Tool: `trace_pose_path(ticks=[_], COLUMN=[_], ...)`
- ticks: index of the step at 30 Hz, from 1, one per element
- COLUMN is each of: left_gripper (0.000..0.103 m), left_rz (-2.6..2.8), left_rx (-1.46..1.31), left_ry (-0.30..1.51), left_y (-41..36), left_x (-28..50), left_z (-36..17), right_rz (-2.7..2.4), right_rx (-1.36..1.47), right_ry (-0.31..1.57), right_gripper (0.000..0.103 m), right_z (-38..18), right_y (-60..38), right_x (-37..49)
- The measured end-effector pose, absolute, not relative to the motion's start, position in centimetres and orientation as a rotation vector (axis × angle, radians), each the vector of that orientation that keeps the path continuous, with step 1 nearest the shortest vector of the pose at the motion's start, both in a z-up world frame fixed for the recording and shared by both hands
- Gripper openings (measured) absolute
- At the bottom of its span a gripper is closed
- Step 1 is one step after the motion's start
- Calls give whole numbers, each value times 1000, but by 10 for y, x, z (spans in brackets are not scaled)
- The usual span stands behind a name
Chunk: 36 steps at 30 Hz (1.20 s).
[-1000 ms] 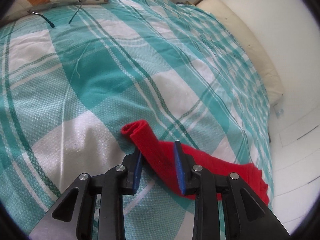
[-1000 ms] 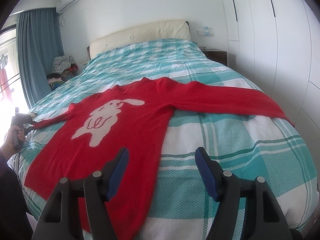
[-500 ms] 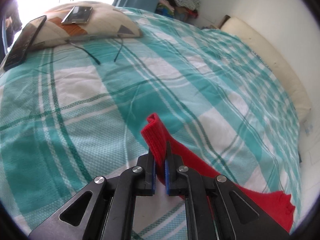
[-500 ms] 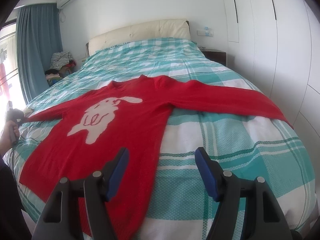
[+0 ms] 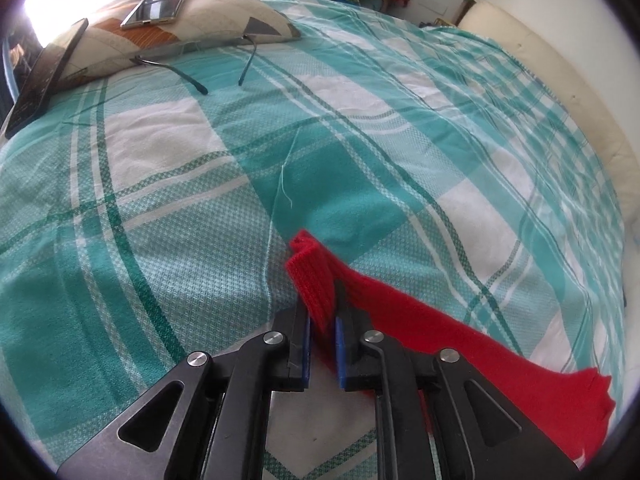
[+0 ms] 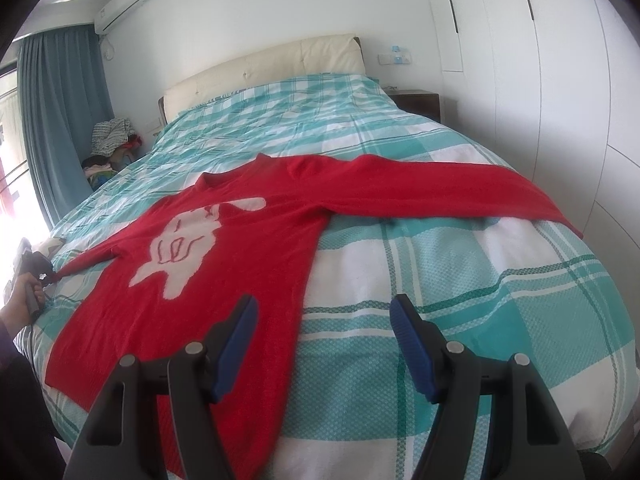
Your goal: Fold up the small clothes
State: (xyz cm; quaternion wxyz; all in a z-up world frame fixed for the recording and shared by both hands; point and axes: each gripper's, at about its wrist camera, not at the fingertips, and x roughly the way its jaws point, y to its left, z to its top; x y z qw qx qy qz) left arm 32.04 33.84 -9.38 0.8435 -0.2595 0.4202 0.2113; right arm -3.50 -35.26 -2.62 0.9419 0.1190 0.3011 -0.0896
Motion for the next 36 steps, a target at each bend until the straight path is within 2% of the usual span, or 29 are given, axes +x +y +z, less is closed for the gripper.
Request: trace_pose_path(ticks=[2, 3, 4, 7, 8, 10, 13, 17, 21, 27, 32, 33, 34, 35, 36], left_gripper=[36, 48, 55, 67, 71, 88, 93, 94, 85, 86, 85, 74, 39, 20, 7], left_rz=[467, 483, 491, 406, 345, 141, -205, -428, -493, -631, -723, -748, -761, -758, -745], left_rx=[-502, -463, -416, -229, -183, -162, -137, 21, 58, 162, 227, 239, 259, 293, 326], left_ry=[906, 908, 902, 843, 822, 792, 823, 931, 1079, 1139, 1128, 1124, 1123, 1128, 1124], left_y=[334, 330, 324, 288, 272, 237, 170, 73, 16, -20, -37, -41, -45, -50, -54], left_x=[312, 305, 297, 277, 274, 277, 305, 369, 429, 463, 460, 458, 456, 454, 452], left_z=[-83, -74, -63, -20, -6, 21, 42, 21, -16, -56, -65, -65, -65, -67, -69], right_rz=[-170, -158, -141, -117, -107, -91, -50, 9, 46, 146, 214, 231, 237, 236, 249], right_rx=[247, 258, 264, 206, 185, 141, 91, 76, 58, -65, -60, -30, -20, -29, -33], right_ry=[618, 618, 618, 654, 658, 665, 696, 784, 886, 1013, 1100, 1118, 1137, 1155, 1174], right_gripper=[68, 68, 68, 83, 83, 84, 86, 86, 86, 86, 86, 86, 85, 85, 82], right_z=[-22, -18, -12, 7, 15, 33, 54, 56, 36, -3, -24, -28, -33, -37, -42], right_y=[-354, -357, -360, -374, -380, -391, -407, -423, -431, -426, -433, -434, -434, -431, -428], right_x=[-35, -36, -36, -27, -21, -4, 44, 132, 220, 303, 351, 359, 366, 371, 375])
